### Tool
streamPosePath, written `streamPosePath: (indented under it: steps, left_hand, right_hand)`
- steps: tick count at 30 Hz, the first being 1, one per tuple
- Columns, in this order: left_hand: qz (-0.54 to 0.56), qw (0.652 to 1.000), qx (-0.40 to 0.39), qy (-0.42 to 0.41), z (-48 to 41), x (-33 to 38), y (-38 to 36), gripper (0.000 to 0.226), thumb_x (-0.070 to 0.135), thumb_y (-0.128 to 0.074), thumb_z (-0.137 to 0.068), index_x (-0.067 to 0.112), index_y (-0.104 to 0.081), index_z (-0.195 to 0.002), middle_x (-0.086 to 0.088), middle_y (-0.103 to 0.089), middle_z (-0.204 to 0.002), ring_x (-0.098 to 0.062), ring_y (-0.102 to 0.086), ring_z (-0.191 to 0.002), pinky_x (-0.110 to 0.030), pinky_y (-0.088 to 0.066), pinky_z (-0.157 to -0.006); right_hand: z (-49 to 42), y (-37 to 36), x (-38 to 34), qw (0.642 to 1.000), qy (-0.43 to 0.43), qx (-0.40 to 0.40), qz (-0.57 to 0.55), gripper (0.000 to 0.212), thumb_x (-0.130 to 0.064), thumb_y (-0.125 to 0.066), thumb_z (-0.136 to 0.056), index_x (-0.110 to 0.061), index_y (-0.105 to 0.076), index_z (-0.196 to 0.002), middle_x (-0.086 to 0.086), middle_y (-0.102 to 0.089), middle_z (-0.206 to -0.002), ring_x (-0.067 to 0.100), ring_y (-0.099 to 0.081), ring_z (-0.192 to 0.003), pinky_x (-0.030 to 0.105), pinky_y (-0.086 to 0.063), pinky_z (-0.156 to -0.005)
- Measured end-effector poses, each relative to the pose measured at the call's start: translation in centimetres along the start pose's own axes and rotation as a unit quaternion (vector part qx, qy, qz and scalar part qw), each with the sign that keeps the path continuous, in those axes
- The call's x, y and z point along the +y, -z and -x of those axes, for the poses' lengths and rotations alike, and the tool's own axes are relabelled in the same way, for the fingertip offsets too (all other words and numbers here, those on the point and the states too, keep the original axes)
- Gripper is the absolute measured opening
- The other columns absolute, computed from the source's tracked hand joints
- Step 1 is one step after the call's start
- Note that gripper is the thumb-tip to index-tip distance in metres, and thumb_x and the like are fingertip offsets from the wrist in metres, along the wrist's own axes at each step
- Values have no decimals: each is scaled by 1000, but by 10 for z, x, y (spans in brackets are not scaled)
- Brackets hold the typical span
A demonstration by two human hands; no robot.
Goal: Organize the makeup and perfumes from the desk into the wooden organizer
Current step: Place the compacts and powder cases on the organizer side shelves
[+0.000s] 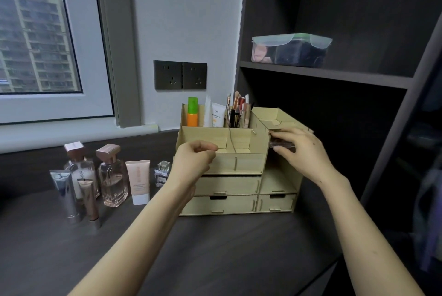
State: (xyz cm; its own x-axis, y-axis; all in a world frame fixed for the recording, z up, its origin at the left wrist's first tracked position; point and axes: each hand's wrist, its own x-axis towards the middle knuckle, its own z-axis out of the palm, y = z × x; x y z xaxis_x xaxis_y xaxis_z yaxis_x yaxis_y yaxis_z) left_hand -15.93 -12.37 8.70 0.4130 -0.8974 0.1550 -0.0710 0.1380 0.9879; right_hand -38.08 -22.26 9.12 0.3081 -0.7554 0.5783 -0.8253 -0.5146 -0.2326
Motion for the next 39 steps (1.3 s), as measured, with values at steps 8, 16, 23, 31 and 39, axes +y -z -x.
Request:
streamPosePath:
  steps: [8, 16, 23, 31, 39]
  left_hand:
    - [-2, 1000, 11, 4, -4, 0, 11, 22, -1, -51, -83, 16, -64, -74, -1, -56, -69, -13, -53, -68, -24, -47, -65]
    - [-2, 1000, 18, -4, -2, 6, 18, 22, -1, -51, -84, 15, -64, -76, -2, -57, -74, -15, -54, -73, -25, -48, -69]
    - [13, 999, 38, -13, 3, 7, 42, 23, -5, -48, -85, 11, -62, -75, -4, -52, -67, -13, -48, -61, -21, -42, -60]
    - [-43, 993, 112, 1, 40, -21, 135, 26, -6, -50, -86, 13, -63, -72, -4, -58, -67, -12, -50, -59, -18, -44, -55]
    - [-219, 948, 226, 47, 96, -39, 259, 18, -4, -53, -85, 9, -66, -83, -9, -59, -75, -14, -50, -63, -19, -43, -57]
  right_hand:
    - [-12, -11, 3, 998, 7, 40, -40, 33, -19, -62, -88, -20, -64, -121, 1, -66, -118, 23, -54, -113, 39, -40, -97]
    - [-15, -6, -3, 998, -6, 22, -62, 36, -17, -64, -87, -18, -63, -123, 3, -62, -125, 23, -51, -121, 43, -41, -103]
    - [1, 22, -37, 984, -3, 153, -89, 32, -7, -61, -87, -14, -65, -118, 6, -64, -116, 25, -51, -113, 39, -41, -97]
    - [47, -34, -152, 958, 113, -65, -257, 16, -10, -67, -83, -14, -75, -96, -2, -68, -89, 7, -56, -79, 12, -42, -73]
    - [95, -124, -238, 900, 154, -274, -303, 30, -23, -69, -83, -14, -69, -111, 0, -68, -112, 9, -59, -96, 18, -44, -88]
